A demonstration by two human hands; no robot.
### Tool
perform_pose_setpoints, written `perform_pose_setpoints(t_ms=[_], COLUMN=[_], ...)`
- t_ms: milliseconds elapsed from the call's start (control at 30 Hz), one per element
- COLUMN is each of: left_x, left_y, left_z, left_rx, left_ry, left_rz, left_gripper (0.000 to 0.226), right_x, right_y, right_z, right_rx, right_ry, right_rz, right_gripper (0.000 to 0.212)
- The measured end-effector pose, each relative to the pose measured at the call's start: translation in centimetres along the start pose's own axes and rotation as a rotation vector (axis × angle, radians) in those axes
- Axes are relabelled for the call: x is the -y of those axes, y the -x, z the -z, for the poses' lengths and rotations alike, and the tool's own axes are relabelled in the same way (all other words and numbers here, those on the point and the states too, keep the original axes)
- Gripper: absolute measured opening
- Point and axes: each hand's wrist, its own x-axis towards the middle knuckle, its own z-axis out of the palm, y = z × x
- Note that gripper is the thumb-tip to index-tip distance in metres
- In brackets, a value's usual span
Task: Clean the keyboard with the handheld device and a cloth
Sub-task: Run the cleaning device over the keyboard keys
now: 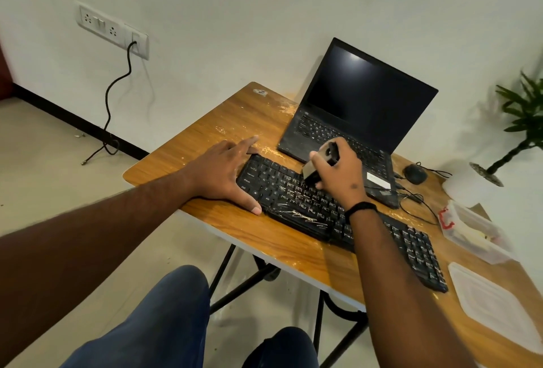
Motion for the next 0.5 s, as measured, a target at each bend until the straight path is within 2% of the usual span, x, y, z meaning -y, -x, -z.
perform_pose_setpoints(t_ms=[200, 400, 500], left_x=[0.0, -0.5, -0.4], left_y=[0.0, 0.2, 0.3], left_z=[0.0, 0.2, 0.2], left_rx=[0.004, -0.005, -0.004], left_ry=[0.007, 0.001, 0.002], left_rz=[0.002, -0.002, 0.002], left_gripper=[0.152, 0.148, 0.148], right_x=[-1.3, 1.5, 1.8], right_y=[-0.7, -0.5, -0.5], right_z=[2.0, -1.7, -2.0], right_rx=[-0.089, 0.008, 0.027], right_ry=[0.207, -0.018, -0.042], right_rz=[-0.135, -0.049, 0.007], right_gripper=[0.018, 0.018, 0.019])
